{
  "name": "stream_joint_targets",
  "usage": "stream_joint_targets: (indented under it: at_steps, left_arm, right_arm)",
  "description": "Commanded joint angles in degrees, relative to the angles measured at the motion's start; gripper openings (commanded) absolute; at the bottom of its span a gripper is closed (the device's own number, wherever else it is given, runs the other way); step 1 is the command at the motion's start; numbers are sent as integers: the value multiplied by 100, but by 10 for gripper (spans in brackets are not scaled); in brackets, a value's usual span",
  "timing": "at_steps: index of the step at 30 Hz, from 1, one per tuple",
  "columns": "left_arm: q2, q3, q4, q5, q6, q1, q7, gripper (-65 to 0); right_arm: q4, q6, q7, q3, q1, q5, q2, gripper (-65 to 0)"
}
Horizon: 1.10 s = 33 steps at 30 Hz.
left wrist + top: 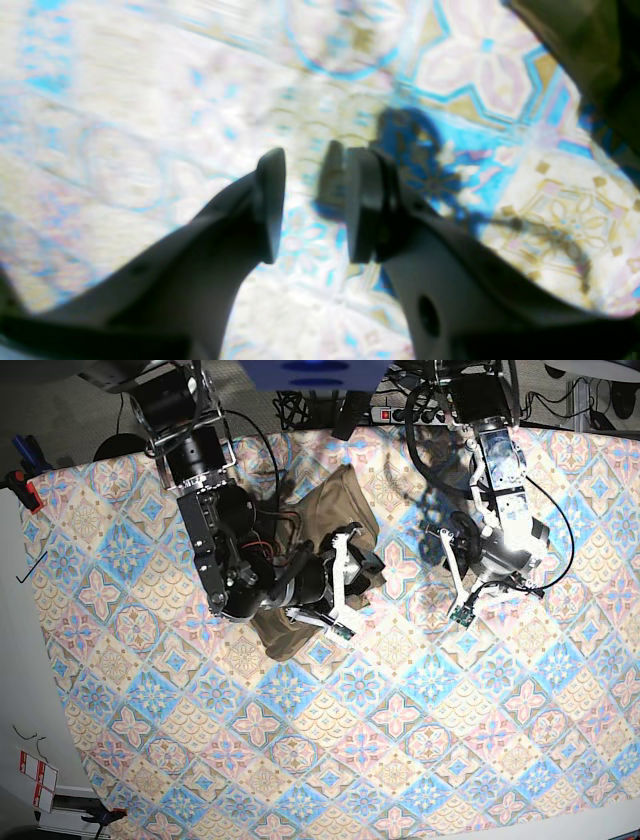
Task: Fold the T-shirt properly
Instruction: 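Grasp the folded bundle's sides with both grippers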
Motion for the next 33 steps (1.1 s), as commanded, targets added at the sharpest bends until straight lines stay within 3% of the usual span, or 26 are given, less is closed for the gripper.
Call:
stream_joint_targets:
  at_steps: [1, 6, 15, 24, 29, 33]
  left_arm:
    - [27, 202, 303, -56, 12, -78, 77, -450]
    - [220, 941, 611, -56, 12, -210, 275, -450]
    - [528, 1591, 427, -21, 12, -245, 275, -451]
    - [615, 1662, -1578, -21, 12, -465, -864, -451]
    - [607, 1327, -2395, 5, 12, -562, -1488, -451]
    - [475, 1134, -2976, -21, 12, -703, -1901, -451]
  right_arm:
    - [191, -77, 109, 151, 132, 97, -24, -509]
    - [719, -657, 92, 766, 35, 115, 354, -613]
    - [912, -657, 100, 1681, -598, 106, 847, -613]
    - [385, -657, 180, 1909, -879, 88, 1058, -614]
    - [-459, -648, 663, 1725, -835, 88, 1075, -613]
    - [-1409, -639, 1208, 1162, -466, 88, 1190, -613]
